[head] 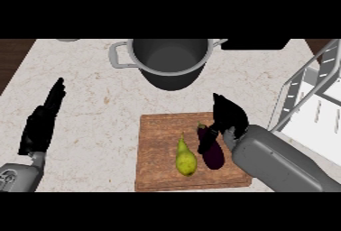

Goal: Pick the eggplant from the cutting board and place it in the tiered basket

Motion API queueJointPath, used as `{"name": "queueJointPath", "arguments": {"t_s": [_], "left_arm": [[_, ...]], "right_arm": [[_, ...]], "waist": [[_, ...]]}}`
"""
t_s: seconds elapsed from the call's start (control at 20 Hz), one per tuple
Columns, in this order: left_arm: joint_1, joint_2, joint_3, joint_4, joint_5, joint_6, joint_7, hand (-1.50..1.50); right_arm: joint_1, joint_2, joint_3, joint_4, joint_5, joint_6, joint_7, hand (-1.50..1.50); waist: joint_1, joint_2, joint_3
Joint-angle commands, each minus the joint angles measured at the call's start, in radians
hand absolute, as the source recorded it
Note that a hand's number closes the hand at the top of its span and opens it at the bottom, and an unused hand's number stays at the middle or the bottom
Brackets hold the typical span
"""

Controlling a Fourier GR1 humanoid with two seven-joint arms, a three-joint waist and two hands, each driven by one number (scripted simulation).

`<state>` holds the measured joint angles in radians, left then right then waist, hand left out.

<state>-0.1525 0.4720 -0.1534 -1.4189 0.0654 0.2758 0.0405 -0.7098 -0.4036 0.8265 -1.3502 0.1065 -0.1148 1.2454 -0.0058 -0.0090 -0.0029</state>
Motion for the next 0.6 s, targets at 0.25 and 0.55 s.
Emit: {"name": "queueJointPath", "arguments": {"t_s": [0.25,0.55], "left_arm": [[-0.037,-0.003,0.011,-0.031,-0.008,-0.009,0.05,0.0],[0.027,-0.029,0.005,-0.005,-0.042,0.005,-0.029,0.0]], "right_arm": [[0.012,0.095,-0.015,0.073,0.035,0.009,0.242,-1.5],[0.062,0.112,-0.034,0.051,0.063,0.008,0.242,-1.5]], "waist": [[0.001,0.003,0.002],[-0.004,0.003,0.001]]}}
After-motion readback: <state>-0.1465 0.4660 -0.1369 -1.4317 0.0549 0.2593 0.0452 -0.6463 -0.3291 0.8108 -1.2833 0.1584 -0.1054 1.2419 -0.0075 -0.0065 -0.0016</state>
